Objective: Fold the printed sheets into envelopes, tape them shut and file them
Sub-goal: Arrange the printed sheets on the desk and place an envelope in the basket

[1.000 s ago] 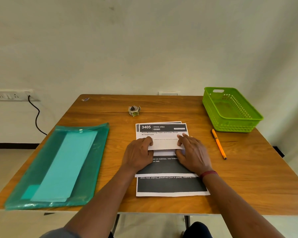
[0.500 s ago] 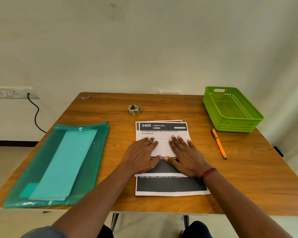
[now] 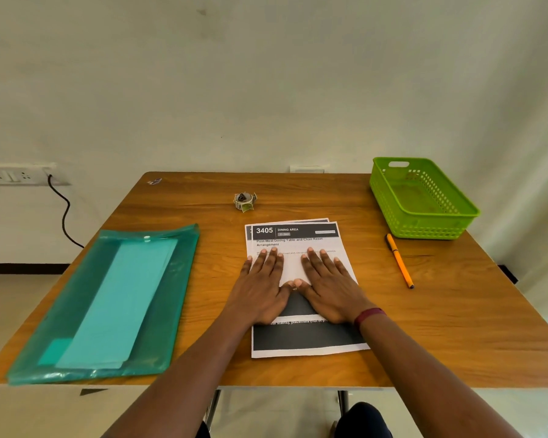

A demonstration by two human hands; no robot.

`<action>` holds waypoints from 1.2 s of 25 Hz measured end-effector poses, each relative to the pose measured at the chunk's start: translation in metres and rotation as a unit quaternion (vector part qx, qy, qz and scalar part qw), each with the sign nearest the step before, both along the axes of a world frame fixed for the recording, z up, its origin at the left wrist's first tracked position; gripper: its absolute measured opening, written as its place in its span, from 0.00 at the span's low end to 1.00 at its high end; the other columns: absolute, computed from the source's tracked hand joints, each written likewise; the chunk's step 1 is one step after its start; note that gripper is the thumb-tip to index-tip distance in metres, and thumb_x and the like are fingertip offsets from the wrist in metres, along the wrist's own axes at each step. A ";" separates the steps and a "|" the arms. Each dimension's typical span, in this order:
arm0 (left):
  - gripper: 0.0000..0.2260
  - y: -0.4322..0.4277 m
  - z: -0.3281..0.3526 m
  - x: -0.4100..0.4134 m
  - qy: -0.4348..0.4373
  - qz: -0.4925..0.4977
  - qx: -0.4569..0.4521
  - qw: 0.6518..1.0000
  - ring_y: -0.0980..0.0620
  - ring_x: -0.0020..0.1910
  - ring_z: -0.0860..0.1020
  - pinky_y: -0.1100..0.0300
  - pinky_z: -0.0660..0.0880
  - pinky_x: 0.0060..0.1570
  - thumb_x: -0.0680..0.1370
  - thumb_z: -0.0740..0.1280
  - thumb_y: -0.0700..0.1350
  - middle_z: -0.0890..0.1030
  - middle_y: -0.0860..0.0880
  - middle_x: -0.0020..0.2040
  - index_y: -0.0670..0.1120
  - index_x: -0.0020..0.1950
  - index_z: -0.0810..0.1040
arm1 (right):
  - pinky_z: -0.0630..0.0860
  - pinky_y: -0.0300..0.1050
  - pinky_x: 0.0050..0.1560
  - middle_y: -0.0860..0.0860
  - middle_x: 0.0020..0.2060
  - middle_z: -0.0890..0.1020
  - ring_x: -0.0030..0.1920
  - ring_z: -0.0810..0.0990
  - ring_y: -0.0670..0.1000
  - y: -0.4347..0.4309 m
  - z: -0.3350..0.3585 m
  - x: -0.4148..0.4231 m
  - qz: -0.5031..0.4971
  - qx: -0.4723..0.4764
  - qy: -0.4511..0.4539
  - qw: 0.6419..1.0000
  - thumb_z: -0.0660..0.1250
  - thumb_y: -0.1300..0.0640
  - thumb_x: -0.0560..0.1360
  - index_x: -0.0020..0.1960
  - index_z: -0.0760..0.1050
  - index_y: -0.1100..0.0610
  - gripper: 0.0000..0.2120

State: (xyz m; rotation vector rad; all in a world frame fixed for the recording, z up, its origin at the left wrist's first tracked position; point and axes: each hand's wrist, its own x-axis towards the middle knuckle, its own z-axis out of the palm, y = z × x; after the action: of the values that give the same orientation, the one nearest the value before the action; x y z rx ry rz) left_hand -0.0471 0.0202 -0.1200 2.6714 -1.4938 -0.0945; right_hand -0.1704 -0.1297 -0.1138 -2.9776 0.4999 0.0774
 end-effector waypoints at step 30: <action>0.47 -0.023 0.033 0.032 0.110 0.085 0.032 0.990 0.39 0.76 0.54 0.33 0.58 0.68 0.67 0.70 0.71 0.57 0.45 0.78 0.55 0.78 0.53 | 0.45 0.54 0.76 0.54 0.79 0.50 0.79 0.47 0.54 -0.021 -0.006 -0.014 -0.056 -0.019 -0.034 0.998 0.41 0.31 0.78 0.79 0.47 0.52 0.37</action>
State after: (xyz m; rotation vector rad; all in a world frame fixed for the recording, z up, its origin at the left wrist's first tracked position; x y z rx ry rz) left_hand -0.0147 -0.0023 -0.0869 2.7172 -1.2149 -0.4178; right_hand -0.1847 -0.1509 -0.1202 -2.9691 0.6659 -0.0439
